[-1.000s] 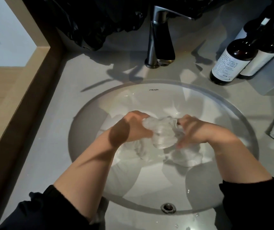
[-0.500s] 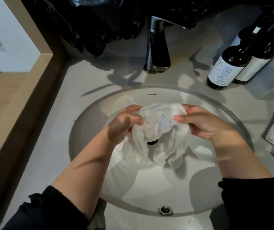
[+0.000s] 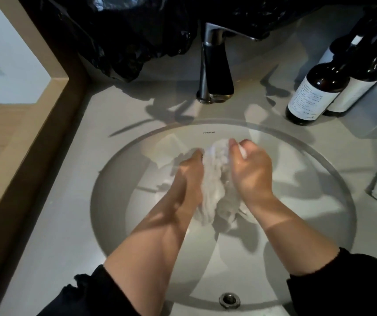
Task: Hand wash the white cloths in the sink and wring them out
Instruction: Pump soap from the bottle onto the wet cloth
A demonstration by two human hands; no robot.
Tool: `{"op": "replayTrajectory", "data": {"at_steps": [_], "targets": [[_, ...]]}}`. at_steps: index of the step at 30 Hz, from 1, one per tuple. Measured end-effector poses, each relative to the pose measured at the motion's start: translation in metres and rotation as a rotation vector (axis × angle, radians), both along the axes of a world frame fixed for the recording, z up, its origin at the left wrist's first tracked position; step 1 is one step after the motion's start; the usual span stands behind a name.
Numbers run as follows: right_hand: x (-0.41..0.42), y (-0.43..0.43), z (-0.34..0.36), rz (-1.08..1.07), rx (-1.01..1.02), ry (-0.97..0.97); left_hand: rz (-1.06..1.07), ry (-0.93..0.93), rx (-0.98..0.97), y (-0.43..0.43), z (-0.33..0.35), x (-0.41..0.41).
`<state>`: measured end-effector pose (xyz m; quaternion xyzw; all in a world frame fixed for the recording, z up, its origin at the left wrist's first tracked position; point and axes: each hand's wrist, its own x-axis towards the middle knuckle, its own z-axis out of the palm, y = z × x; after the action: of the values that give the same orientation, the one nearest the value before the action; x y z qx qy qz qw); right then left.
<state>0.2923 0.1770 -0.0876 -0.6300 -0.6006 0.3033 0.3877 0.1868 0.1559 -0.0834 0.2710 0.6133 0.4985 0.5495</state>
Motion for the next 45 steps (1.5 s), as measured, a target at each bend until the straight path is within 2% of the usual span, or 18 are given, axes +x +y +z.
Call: {"op": "replayTrajectory", "data": {"at_steps": [3,4,7,10,13,15,17,20,25,30,32,35,36,38,40,42,43,45], "targets": [[-0.018,-0.028,0.004,0.101,0.011,0.014,-0.116,0.103,0.022,-0.005,-0.012,0.001],[-0.018,-0.023,0.004,0.062,-0.013,0.011,-0.12,0.066,-0.062,-0.002,-0.011,0.004],[-0.008,0.003,0.003,-0.023,-0.099,-0.038,-0.102,0.203,-0.102,0.008,-0.007,0.002],[-0.014,-0.026,0.011,0.089,-0.001,-0.05,-0.089,-0.029,-0.114,0.001,-0.001,-0.002],[-0.021,-0.031,0.014,0.148,0.05,-0.056,-0.147,-0.02,-0.134,0.005,-0.002,-0.008],[-0.002,0.002,0.005,0.113,-0.065,-0.23,-0.228,0.12,-0.161,0.016,-0.002,-0.014],[0.029,0.03,-0.006,0.154,-0.356,-0.58,-0.289,0.327,-0.203,0.024,-0.007,-0.022],[0.054,0.041,-0.015,0.257,-0.625,-1.049,-0.39,0.962,-0.155,0.025,-0.02,-0.043],[0.026,0.028,-0.037,0.62,-0.389,-0.944,-1.045,1.152,-0.294,0.011,-0.044,-0.04],[0.021,0.02,-0.047,0.566,-0.542,-1.06,-0.984,1.466,-0.178,-0.007,-0.079,-0.02],[0.026,0.025,-0.045,0.541,-0.573,-1.032,-0.897,1.393,-0.148,-0.004,-0.079,-0.022],[0.031,0.029,-0.047,0.513,-0.562,-1.045,-0.603,0.889,-0.214,0.008,-0.068,-0.039],[0.034,0.033,-0.046,0.483,-0.57,-0.981,-0.464,0.702,-0.234,0.011,-0.064,-0.044],[0.041,0.043,-0.041,0.361,-0.633,-0.596,-0.266,0.428,-0.178,0.012,-0.051,-0.05],[0.046,0.048,-0.024,0.212,-0.707,-0.125,-0.202,0.199,-0.11,0.011,-0.04,-0.051],[0.052,0.048,-0.008,0.166,-0.622,0.226,-0.188,-0.212,-0.157,0.013,-0.029,-0.052],[0.054,0.046,-0.002,0.19,-0.571,0.367,-0.228,-0.392,-0.157,0.015,-0.024,-0.05],[0.045,0.037,0.009,0.223,-0.495,0.426,-0.271,-0.505,-0.188,0.02,-0.018,-0.039]]}}
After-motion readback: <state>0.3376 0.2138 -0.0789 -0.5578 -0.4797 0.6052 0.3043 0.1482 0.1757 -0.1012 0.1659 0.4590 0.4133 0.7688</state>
